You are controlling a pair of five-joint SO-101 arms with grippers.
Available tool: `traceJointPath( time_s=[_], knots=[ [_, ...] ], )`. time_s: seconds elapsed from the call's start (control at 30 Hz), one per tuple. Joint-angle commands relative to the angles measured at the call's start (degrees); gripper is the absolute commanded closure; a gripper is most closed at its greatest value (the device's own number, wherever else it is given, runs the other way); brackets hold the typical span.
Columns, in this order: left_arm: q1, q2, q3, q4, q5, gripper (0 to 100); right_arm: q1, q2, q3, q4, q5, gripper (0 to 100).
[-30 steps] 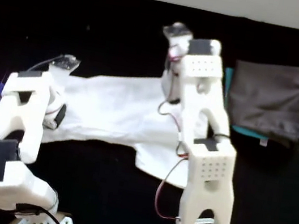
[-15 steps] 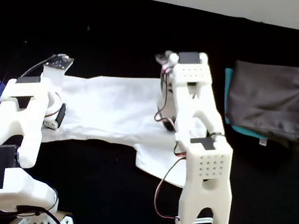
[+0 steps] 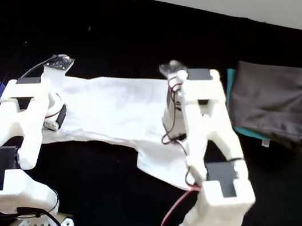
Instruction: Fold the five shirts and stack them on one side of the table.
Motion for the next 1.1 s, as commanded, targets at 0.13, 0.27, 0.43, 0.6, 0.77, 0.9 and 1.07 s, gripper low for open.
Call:
traceJointPath(
  time_s=[0.13,0.27,0.43,0.6,0.77,0.9,1.07],
  knots=[
    [-0.4,0.0,0.4,-0.8,0.4,99,-0.4,-3.4,0.6,-27.0,0.6,99.3],
    [-0.4,0.0,0.4,-0.8,0.4,99,-1.9,4.5,0.6,-29.9,0.6,99.3],
    [-0.4,0.0,0.4,-0.8,0.4,99,-3.6,7.3,0.6,-18.5,0.8,99.3],
    [-0.4,0.0,0.4,-0.8,0.4,99,-3.9,7.3,0.8,-8.0,0.9,99.3],
    [-0.4,0.0,0.4,-0.8,0.4,99,-3.8,4.1,1.5,-2.3,1.0,99.3],
    [-0.4,0.0,0.4,-0.8,0.4,99,-4.0,-4.6,9.5,-2.9,1.0,99.3],
    [-0.4,0.0,0.4,-0.9,0.4,99,-4.0,-15.3,24.3,-6.7,1.1,99.3]
  ],
)
